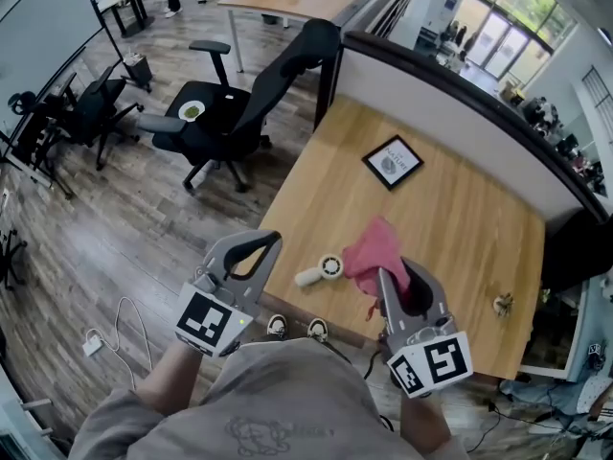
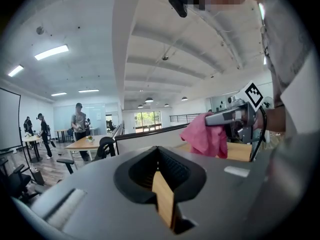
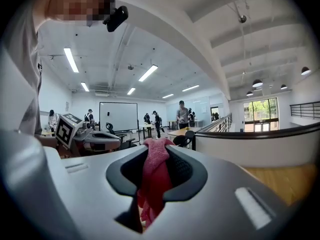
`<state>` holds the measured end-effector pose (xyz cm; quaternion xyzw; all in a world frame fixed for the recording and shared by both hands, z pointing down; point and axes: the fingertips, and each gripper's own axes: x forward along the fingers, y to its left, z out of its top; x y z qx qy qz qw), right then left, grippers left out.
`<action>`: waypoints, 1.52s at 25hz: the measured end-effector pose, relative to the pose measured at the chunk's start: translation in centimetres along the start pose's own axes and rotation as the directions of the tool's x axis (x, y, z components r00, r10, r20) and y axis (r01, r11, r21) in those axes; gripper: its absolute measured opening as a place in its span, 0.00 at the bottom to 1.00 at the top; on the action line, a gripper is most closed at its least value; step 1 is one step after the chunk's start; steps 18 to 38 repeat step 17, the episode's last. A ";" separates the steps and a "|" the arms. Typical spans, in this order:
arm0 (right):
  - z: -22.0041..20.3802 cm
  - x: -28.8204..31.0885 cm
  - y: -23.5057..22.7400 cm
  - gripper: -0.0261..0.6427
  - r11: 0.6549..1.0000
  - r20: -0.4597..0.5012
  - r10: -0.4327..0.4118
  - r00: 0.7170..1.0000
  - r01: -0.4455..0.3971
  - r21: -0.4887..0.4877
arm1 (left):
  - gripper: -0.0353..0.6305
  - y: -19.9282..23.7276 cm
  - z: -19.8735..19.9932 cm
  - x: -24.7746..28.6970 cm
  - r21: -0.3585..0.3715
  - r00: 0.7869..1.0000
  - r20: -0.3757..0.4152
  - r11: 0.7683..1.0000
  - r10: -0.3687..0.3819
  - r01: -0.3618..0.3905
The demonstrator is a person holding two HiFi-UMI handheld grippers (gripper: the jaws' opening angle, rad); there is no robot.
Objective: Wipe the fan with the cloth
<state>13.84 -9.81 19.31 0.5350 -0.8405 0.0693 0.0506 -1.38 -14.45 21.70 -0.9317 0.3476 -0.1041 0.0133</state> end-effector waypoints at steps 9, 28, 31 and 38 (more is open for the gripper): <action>-1.2 0.5 0.4 0.15 1.000 -0.038 0.021 0.999 -0.021 0.007 | 0.06 -0.2 -0.7 0.4 -0.043 1.000 -0.017 0.999 0.011 -0.012; -0.7 0.5 -0.2 0.15 1.000 -0.022 0.000 1.000 0.000 0.005 | 0.06 0.1 -0.5 0.3 -0.047 1.000 -0.011 0.999 0.013 -0.014; -0.7 0.5 -0.2 0.15 1.000 -0.022 0.000 1.000 0.000 0.005 | 0.06 0.1 -0.5 0.3 -0.047 1.000 -0.011 0.999 0.013 -0.014; -0.7 0.5 -0.2 0.15 1.000 -0.022 0.000 1.000 0.000 0.005 | 0.06 0.1 -0.5 0.3 -0.047 1.000 -0.011 0.999 0.013 -0.014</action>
